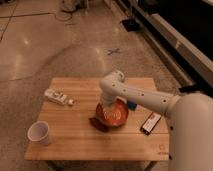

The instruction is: Push the ceramic bowl across the table

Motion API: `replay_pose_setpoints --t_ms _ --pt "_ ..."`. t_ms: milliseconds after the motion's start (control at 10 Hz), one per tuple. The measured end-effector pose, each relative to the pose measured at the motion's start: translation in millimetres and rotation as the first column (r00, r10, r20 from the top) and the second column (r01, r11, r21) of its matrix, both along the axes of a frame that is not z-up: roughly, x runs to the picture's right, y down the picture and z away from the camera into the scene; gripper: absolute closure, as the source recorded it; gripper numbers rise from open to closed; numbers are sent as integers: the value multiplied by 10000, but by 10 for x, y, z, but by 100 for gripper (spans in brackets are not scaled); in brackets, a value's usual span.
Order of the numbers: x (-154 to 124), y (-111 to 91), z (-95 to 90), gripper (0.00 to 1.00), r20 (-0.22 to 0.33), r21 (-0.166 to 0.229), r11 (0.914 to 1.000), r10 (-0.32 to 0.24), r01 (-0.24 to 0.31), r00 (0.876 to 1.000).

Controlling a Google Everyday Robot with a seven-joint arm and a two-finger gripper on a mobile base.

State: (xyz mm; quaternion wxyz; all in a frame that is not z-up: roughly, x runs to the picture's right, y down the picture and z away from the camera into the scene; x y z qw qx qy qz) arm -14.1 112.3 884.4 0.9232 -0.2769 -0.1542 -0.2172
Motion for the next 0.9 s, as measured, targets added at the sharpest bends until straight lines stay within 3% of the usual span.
replay_pose_setpoints --t_ms 600,900 --pt "-271 -6 -19 35 393 99 9988 -487 483 9980" --pt "-263 -7 -18 35 387 103 9988 -473 470 9981"
